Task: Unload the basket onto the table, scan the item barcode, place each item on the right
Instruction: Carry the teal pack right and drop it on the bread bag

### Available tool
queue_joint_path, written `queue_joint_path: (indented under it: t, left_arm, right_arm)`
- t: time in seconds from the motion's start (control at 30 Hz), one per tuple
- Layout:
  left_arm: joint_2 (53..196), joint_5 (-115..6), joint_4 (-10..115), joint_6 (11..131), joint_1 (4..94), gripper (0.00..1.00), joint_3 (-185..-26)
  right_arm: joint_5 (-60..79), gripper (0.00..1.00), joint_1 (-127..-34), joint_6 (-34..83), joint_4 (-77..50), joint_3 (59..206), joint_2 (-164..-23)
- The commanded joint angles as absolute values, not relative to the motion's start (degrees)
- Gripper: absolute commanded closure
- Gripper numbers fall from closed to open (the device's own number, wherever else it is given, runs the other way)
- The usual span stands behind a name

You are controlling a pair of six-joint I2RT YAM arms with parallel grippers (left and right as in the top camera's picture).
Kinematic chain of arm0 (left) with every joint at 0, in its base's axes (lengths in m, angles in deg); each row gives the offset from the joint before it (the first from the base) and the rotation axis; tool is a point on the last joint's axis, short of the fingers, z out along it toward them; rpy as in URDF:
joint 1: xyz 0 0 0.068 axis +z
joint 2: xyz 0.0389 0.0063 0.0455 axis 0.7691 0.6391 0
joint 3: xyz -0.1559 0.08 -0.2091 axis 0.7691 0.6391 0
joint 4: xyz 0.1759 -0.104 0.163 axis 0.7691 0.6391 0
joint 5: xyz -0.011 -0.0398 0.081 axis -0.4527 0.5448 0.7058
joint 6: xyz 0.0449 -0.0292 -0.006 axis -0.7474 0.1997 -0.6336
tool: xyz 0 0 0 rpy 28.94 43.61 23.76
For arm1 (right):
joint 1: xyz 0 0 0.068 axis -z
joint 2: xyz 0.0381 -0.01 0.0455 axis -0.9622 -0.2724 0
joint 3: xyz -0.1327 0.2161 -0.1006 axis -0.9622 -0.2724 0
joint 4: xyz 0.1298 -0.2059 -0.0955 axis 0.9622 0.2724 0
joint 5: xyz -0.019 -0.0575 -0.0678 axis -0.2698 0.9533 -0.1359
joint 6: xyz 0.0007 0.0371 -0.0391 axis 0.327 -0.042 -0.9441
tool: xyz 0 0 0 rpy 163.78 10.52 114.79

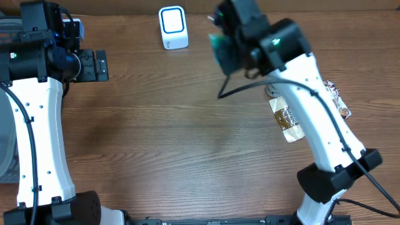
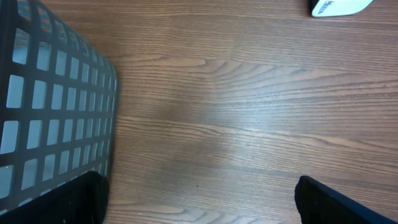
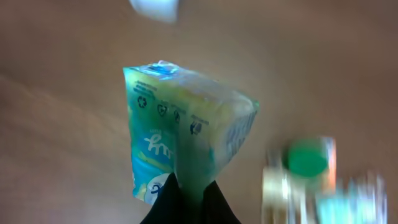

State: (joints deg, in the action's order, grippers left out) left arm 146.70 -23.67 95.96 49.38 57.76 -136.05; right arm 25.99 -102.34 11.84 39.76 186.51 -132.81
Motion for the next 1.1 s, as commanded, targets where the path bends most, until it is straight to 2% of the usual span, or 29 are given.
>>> queue_joint_path:
  t: [0.0, 0.17, 0.4, 0.43, 0.47, 0.57, 0.63, 0.9, 1.07]
  left_arm:
    - [147.0, -23.2, 95.9, 48.5, 57.4, 0.01, -136.1]
    - [147.0, -23.2, 95.9, 48.5, 57.4, 0.01, -136.1]
    - [147.0, -23.2, 95.9, 48.5, 57.4, 0.00, -136.1]
    - [147.0, -23.2, 95.9, 48.5, 57.4, 0.01, -136.1]
    - [147.0, -23.2, 95.9, 48.5, 57.4, 0.01, -136.1]
    - [147.0, -23.2, 95.9, 48.5, 57.4, 0.01, -136.1]
    - [147.0, -23.2, 95.9, 48.5, 57.4, 0.00, -136.1]
    - [147.0, -23.2, 95.9, 48.5, 57.4, 0.00, -136.1]
    - [147.0, -23.2, 95.9, 48.5, 57.4, 0.00, -136.1]
  right_arm:
    - [25.3, 0.96, -98.2, 17.0, 43.4, 182.0, -136.7]
    - [25.3, 0.96, -93.4, 17.0, 40.5, 169.7, -137.4]
    - [25.7, 0.90, -88.0, 16.5, 31.2, 154.2, -137.4]
    - [25.7, 0.87, -87.5, 16.4, 30.1, 153.0, -137.4]
    - [25.7, 0.79, -87.0, 16.3, 29.3, 152.1, -137.4]
    - [25.5, 0.48, -86.1, 14.7, 29.1, 151.4, -137.4]
    - [25.5, 0.38, -86.1, 13.6, 29.3, 151.5, -137.2]
    - [20.2, 0.37, -86.2, 13.5, 29.7, 152.9, -134.6]
    - [17.7, 0.37, -86.2, 13.3, 31.6, 155.3, -128.0]
